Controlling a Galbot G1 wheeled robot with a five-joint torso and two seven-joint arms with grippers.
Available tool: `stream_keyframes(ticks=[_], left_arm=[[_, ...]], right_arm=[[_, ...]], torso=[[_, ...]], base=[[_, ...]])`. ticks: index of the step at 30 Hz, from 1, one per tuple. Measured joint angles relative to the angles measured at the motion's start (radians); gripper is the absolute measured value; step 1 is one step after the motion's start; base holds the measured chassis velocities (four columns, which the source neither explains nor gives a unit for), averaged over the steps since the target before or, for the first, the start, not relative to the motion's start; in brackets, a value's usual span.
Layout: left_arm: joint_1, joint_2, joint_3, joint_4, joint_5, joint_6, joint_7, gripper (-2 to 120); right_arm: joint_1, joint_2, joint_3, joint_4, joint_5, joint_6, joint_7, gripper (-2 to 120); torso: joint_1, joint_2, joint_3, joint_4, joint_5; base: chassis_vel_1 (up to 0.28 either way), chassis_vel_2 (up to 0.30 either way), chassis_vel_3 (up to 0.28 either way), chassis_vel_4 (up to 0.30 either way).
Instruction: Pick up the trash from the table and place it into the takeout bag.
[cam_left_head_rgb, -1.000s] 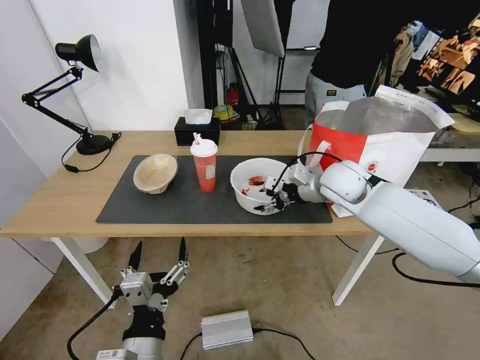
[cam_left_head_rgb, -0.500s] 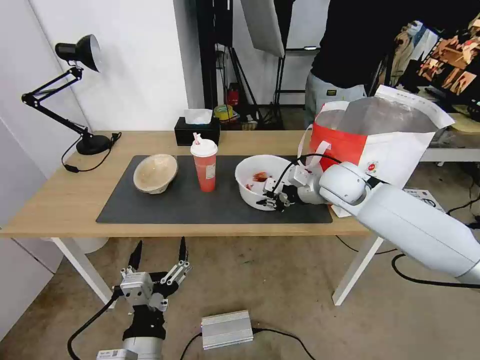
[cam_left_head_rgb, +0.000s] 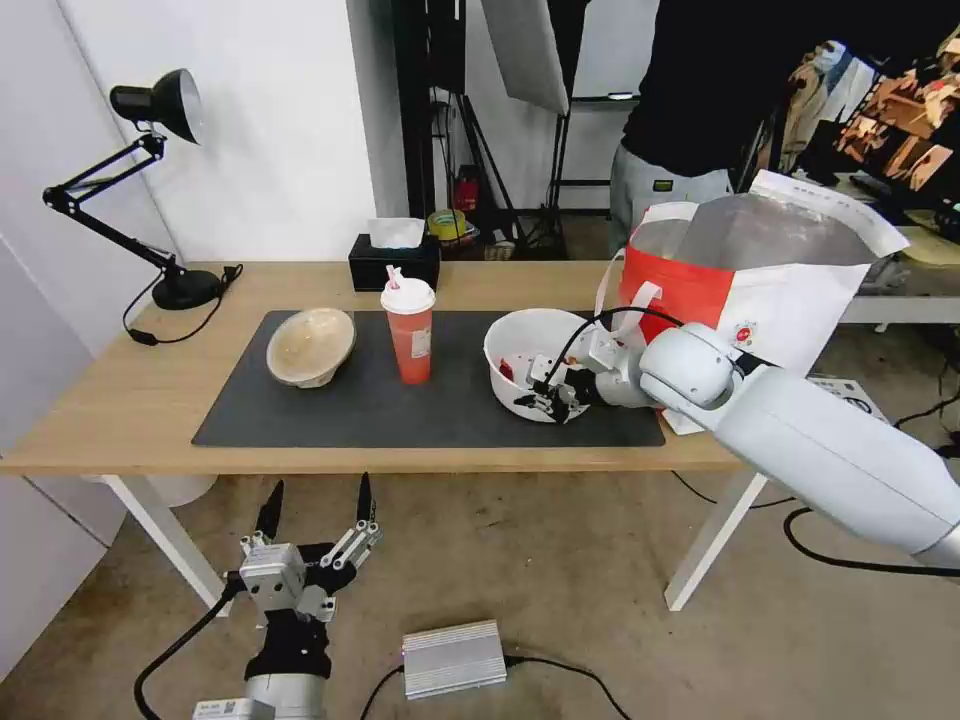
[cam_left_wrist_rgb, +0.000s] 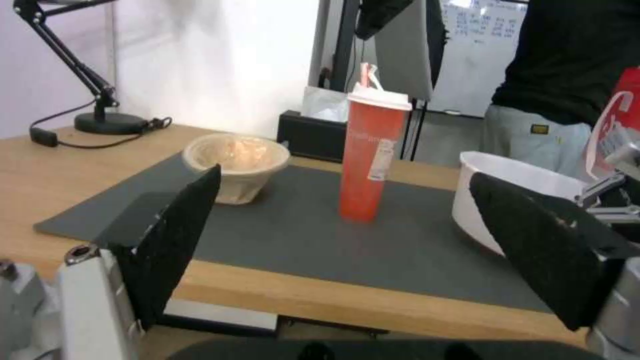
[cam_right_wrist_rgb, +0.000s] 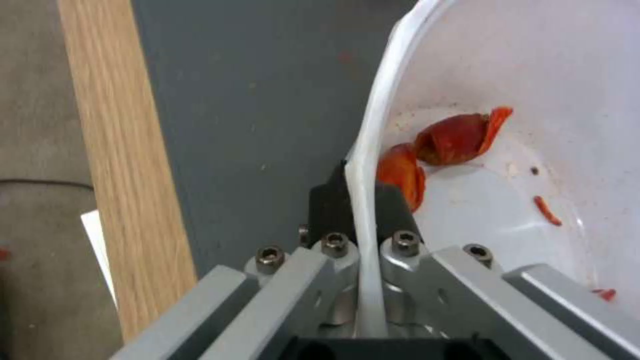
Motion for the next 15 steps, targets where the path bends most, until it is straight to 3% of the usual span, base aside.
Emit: stream_keyframes(ticks=[15], left_arm=[[-0.003, -0.004, -0.005, 0.001, 0.013, -0.012, -0.003, 100]], right_arm=[[0.009, -0.026, 0.054, 0.101, 0.060, 0.001, -0.001, 0]], torso=[[0.000, 0.000, 0.000, 0.0000, 0.0000]], base=[[0.000, 0.000, 0.000, 0.000]])
